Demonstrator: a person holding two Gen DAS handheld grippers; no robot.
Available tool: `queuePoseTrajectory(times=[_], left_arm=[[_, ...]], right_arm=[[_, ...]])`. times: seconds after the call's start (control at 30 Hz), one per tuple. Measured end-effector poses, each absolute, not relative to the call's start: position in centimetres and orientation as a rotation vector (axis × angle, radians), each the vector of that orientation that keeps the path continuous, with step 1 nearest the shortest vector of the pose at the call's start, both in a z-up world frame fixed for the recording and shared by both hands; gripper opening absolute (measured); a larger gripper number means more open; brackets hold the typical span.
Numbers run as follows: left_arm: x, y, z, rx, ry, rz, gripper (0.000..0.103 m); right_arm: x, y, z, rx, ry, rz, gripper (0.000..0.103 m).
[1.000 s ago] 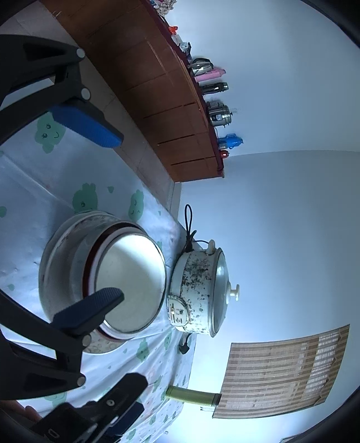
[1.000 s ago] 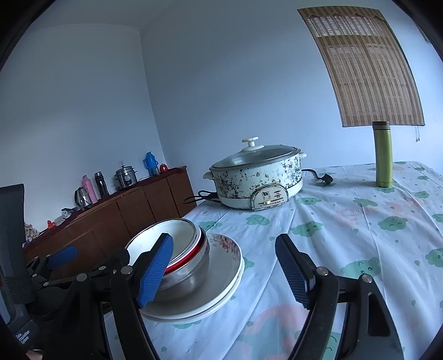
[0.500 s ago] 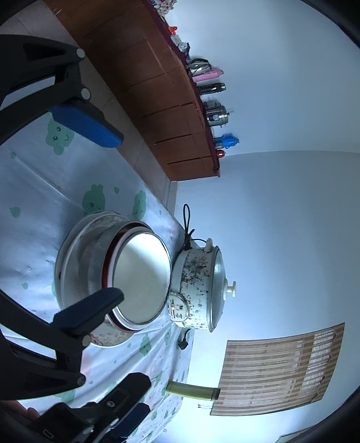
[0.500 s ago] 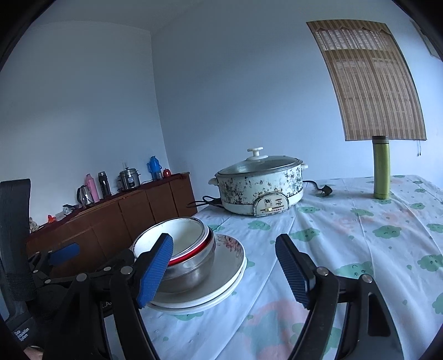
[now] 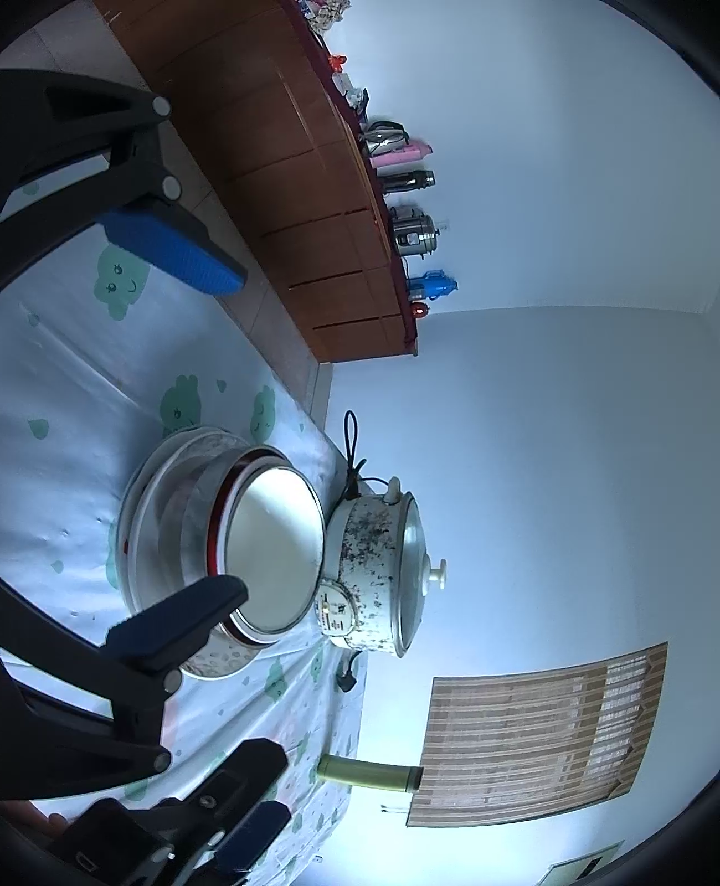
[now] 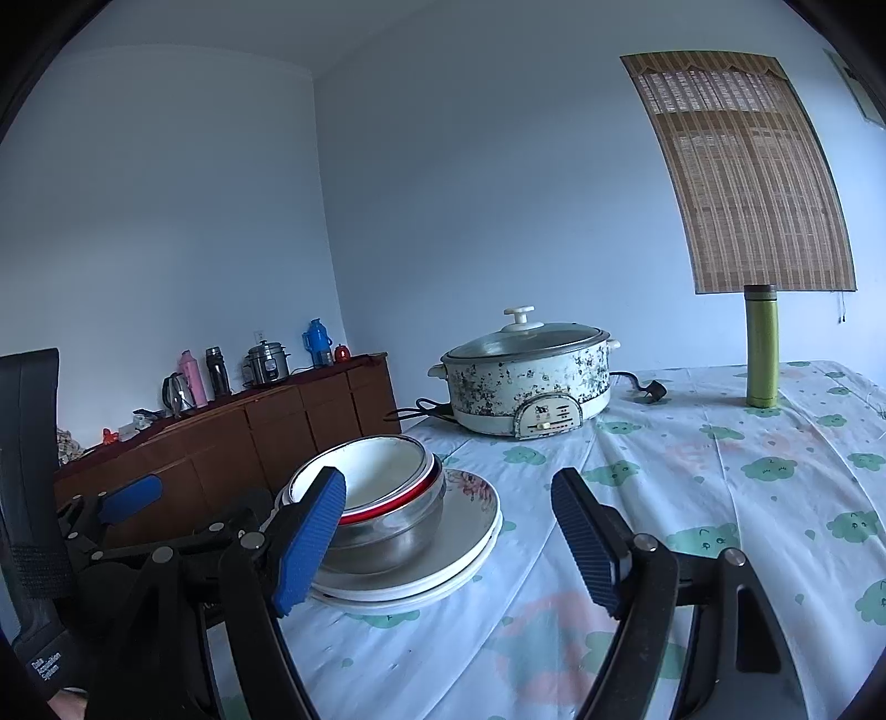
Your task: Organize plates and bowls
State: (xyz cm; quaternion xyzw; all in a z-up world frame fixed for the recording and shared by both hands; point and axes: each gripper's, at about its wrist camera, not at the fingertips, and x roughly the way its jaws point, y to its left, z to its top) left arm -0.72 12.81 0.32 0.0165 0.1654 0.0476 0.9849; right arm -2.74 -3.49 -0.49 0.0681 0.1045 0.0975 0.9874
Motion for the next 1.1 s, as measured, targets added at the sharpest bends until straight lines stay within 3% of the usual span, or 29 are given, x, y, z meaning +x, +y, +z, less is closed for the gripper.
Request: queuePoseTrajectory(times=[1.1], left_arm=[[-2.0, 12.9, 0.5, 0.035, 0.313, 0.114, 0.103]], right_arm=[[-3.5, -3.3, -0.1, 0.130, 0.182, 0.194, 0.079]])
